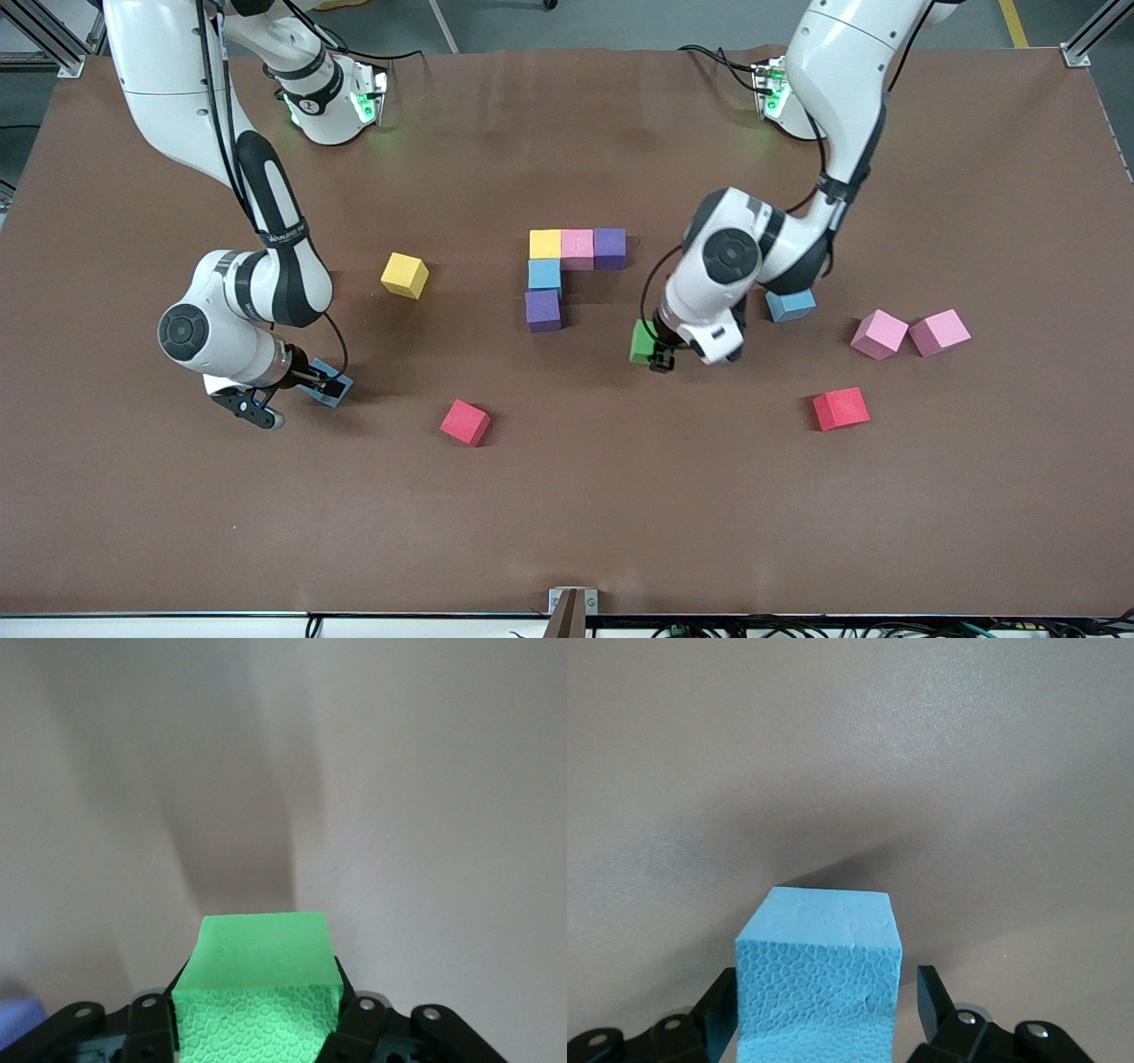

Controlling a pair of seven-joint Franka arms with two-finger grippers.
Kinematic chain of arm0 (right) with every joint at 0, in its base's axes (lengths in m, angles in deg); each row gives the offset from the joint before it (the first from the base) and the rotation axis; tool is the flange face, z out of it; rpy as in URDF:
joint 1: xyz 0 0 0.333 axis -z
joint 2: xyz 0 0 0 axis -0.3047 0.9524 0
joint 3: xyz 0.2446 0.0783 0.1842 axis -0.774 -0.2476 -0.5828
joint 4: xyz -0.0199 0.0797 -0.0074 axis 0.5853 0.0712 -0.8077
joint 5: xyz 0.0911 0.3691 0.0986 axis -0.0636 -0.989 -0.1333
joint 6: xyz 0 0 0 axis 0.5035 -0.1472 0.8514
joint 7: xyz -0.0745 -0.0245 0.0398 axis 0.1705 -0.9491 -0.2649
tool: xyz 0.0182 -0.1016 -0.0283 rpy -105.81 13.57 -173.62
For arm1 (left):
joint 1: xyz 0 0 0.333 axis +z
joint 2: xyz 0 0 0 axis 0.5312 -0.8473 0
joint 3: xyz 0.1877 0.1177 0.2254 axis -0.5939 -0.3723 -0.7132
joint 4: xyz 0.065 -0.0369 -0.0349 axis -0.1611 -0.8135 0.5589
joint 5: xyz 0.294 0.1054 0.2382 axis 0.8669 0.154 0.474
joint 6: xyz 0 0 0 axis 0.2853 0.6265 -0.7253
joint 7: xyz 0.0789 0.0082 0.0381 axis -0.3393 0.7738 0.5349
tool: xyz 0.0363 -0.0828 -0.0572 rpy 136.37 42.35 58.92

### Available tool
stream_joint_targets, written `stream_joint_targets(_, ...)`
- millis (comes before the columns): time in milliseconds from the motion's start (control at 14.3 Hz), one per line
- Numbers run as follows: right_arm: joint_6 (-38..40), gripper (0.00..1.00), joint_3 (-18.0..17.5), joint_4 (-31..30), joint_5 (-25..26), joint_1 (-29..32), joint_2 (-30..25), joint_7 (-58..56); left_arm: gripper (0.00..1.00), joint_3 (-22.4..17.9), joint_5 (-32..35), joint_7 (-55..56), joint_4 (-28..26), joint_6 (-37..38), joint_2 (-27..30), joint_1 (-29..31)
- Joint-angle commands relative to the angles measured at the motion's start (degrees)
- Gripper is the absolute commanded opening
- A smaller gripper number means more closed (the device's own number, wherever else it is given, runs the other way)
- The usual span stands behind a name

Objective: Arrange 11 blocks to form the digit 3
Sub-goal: 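Place green with the left gripper while the right gripper carries cyan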

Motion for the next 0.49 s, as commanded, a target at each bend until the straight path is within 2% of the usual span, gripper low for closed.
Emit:
stream_joint_targets(0, 1.6, 0.84, 0.2, -1.1, -1.8, 0.0, -2.4, -1.4, 0.22, -0.8, -0.6, 13.1, -4.4, -7.5, 0.7, -5.2)
stream_joint_targets(140, 1.7, 0.77, 0.2, -1.1, -1.7, 0.2, -2.4, -1.7, 0.22, -1.1, -0.5, 18.4, -4.2, -9.9, -0.9, -8.3)
stream_joint_targets(279, 1.7, 0.64, 0.2, -1.1, -1.7, 0.2, -2.4, -1.7, 0.22, -1.0, -0.4, 19.4, -4.1, -10.0, -1.1, -8.7)
stream_joint_targets(419, 1.6, 0.6, 0.2, -1.1, -1.7, 0.2, -2.4, -1.8, 0.22, -1.1, -0.2, 19.5, -3.9, -10.0, -2.4, -10.0)
